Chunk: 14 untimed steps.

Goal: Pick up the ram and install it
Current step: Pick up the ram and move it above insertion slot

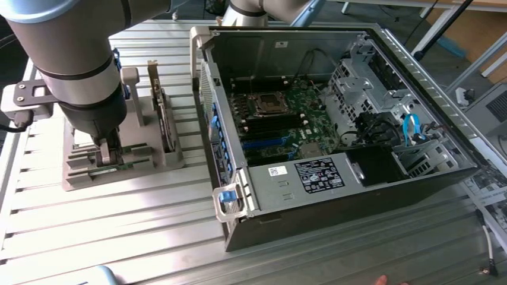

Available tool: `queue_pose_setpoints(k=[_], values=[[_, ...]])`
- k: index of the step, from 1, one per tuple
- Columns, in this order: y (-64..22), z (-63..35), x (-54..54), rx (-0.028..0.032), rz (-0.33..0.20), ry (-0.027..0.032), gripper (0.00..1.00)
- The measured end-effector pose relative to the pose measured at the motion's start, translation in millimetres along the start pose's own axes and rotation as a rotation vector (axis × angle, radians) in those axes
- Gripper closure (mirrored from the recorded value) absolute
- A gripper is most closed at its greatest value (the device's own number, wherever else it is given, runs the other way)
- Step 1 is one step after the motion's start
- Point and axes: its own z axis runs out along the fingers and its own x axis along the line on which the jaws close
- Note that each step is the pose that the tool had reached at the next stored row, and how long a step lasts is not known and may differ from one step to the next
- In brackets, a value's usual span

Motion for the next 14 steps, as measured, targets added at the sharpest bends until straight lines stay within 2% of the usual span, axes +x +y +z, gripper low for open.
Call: queue_pose_setpoints(k=[6,14], values=[[-2.0,0.5,0.1,0.0000,0.000,0.0000,0.70],[-2.2,10.1,0.4,-0.0001,0.000,0.0001,0.70]])
